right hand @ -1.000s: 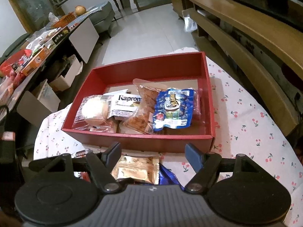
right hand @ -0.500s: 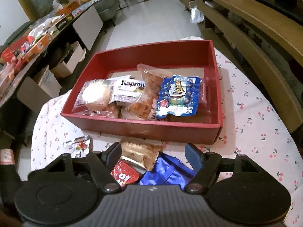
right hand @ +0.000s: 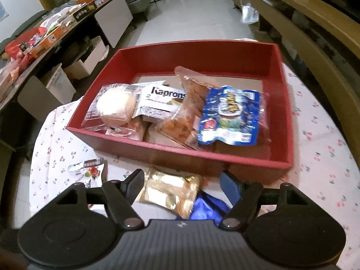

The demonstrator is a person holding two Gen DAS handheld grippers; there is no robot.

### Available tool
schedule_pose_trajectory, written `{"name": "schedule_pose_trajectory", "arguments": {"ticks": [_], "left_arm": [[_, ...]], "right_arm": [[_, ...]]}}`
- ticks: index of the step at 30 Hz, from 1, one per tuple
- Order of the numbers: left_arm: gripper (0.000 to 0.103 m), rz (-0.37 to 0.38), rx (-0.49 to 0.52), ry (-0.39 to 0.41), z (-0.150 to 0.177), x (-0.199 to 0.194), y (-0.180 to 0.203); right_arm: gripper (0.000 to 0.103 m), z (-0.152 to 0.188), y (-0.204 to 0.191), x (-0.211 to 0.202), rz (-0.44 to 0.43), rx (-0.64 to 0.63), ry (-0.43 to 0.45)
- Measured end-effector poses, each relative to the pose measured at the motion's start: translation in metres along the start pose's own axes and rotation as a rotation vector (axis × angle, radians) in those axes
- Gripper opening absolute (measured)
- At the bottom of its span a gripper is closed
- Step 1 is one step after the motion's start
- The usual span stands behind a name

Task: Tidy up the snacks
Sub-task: 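Grasp the red Trolli bag with left tool while right tool grasps the gold wafer packet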

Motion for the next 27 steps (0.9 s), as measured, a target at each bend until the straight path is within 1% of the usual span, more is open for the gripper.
{"name": "schedule_pose_trajectory", "arguments": {"ticks": [2, 6, 7, 9, 11, 13, 14, 15, 16, 18, 19, 22, 25, 27], "left_arm": [[0.058, 0.0, -0.012, -0.011, 0.004, -0.001, -0.002], [0.058, 0.001, -0.026, -0.029, 0.006, 0.001, -0.008], [0.058, 0.0, -0.033, -0.031, 0.006, 0.001, -0.01], [0.058, 0.001, -0.045, -0.034, 0.006, -0.001, -0.014], [0.058, 0.006, -0.052, -0.031, 0.007, -0.004, -0.017], [0.059, 0.003, -0.055, -0.028, 0.009, -0.008, -0.02], [0.059, 0.002, -0.06, -0.027, 0.01, -0.009, -0.022], [0.059, 0.001, -0.067, -0.027, 0.01, -0.01, -0.025], [0.059, 0.0, -0.073, -0.026, 0.011, -0.01, -0.026], [0.06, -0.002, -0.083, -0.025, 0.011, -0.01, -0.028], [0.06, -0.002, -0.085, -0.025, 0.01, -0.01, -0.028], [0.06, -0.001, -0.079, -0.025, 0.009, -0.007, -0.024], [0.061, 0.008, -0.074, -0.027, 0.01, -0.008, -0.024], [0.062, 0.014, -0.078, -0.036, 0.011, -0.007, -0.025]], "right_arm": [[0.08, 0.001, -0.003, 0.01, -0.02, 0.011, -0.02], [0.08, 0.005, -0.012, 0.022, -0.017, -0.024, -0.047], [0.08, 0.008, -0.014, 0.023, -0.037, -0.017, -0.067], [0.08, 0.014, -0.022, 0.021, -0.105, 0.012, -0.104], [0.08, 0.024, -0.034, 0.014, -0.22, 0.048, -0.164], [0.08, 0.034, -0.045, 0.001, -0.311, 0.061, -0.202], [0.08, 0.036, -0.049, -0.005, -0.326, 0.044, -0.198], [0.08, 0.034, -0.05, -0.012, -0.313, 0.021, -0.174], [0.08, 0.028, -0.05, -0.016, -0.259, -0.019, -0.125], [0.08, 0.015, -0.05, -0.015, -0.125, -0.123, -0.042], [0.079, 0.01, -0.053, -0.009, -0.078, -0.182, -0.035], [0.079, 0.006, -0.058, 0.015, -0.06, -0.231, -0.079], [0.079, 0.013, -0.064, 0.031, -0.023, -0.347, -0.115], [0.079, 0.019, -0.066, 0.041, -0.023, -0.386, -0.144]]}}
Point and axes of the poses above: each gripper's, at about its wrist camera, not at the fingertips, and x roughly the way its jaws point, y to its right, z to its underside, the point moved 8 cm from there along x, roughly the way its jaws point, and after that the axes turned 2 degrees about -z, right-handed, at the moved point
